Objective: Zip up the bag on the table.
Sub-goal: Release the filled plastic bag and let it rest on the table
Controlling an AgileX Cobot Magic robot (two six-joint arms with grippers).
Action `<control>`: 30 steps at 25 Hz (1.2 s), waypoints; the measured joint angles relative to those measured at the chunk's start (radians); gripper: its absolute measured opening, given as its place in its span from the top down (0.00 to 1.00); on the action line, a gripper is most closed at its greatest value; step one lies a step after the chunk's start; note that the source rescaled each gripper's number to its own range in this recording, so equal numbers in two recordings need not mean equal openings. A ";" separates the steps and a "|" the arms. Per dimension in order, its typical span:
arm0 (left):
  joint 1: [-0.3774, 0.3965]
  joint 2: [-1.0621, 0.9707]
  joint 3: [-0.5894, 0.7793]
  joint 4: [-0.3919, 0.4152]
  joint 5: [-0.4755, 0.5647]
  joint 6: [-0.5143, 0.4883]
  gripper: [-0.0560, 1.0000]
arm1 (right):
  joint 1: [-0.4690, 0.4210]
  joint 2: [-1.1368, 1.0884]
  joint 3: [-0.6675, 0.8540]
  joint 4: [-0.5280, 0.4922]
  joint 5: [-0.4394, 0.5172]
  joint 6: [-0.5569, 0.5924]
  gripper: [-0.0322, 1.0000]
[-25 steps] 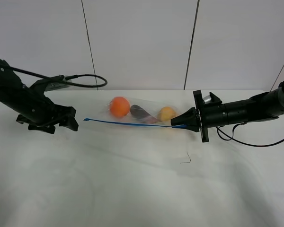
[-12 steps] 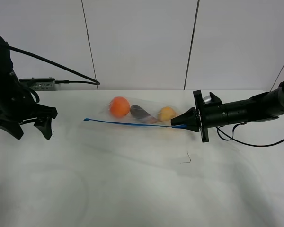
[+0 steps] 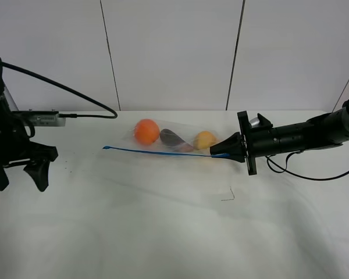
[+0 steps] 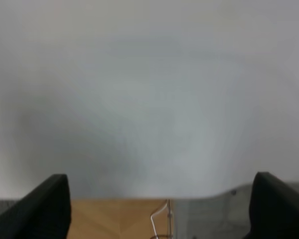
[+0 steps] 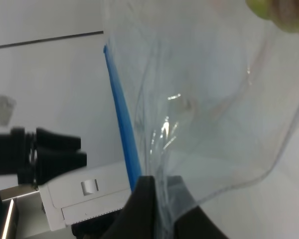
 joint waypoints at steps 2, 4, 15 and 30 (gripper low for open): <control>0.000 -0.082 0.091 0.000 0.000 -0.002 0.00 | 0.000 0.000 0.000 0.000 0.000 0.000 0.96; 0.000 -0.188 0.187 0.000 0.000 -0.002 0.00 | 0.000 0.000 0.000 0.000 0.000 0.000 0.96; 0.000 -0.744 0.564 0.000 -0.131 0.022 0.00 | 0.000 0.000 0.000 0.000 0.000 0.000 0.96; 0.000 -1.070 0.580 -0.032 -0.119 0.088 0.00 | 0.000 0.000 0.000 0.000 0.000 0.000 0.96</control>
